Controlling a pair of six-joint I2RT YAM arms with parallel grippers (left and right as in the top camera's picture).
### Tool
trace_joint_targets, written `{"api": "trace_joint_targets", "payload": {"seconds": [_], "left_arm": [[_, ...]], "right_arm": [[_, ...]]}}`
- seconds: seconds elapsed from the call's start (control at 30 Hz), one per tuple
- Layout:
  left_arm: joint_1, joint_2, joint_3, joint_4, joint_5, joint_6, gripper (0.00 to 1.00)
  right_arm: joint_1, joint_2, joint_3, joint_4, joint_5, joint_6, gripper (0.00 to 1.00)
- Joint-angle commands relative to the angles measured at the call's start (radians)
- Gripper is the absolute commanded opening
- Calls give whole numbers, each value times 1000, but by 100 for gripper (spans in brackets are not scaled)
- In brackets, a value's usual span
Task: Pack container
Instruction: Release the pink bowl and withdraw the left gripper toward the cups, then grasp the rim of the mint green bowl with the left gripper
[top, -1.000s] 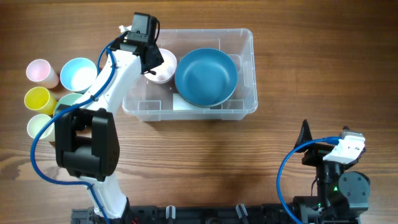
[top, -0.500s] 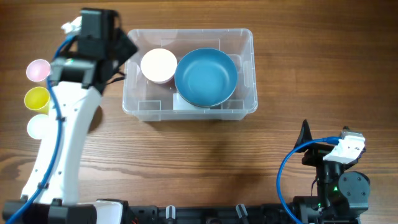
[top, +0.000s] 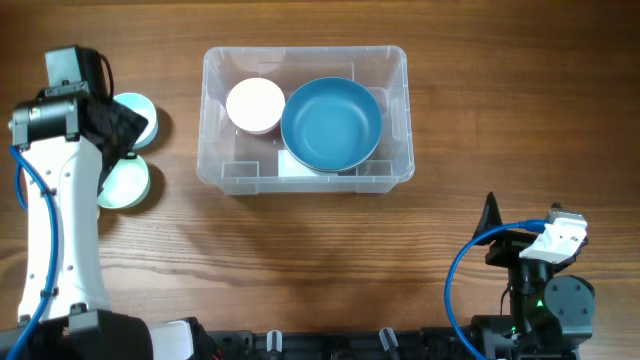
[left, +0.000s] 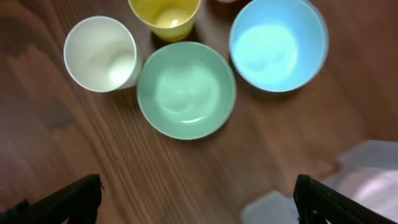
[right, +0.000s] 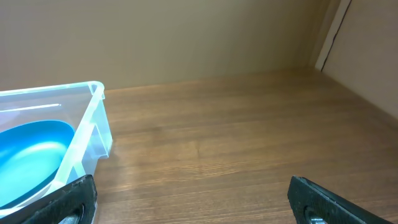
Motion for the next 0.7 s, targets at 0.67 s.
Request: {"api": "trace_joint_targets", "payload": {"seconds": [0.67], "left_arm": [[18,101,-341,513,103,494,88]], "right_arm": [[5,-3,8,2,13,-10,100]]}}
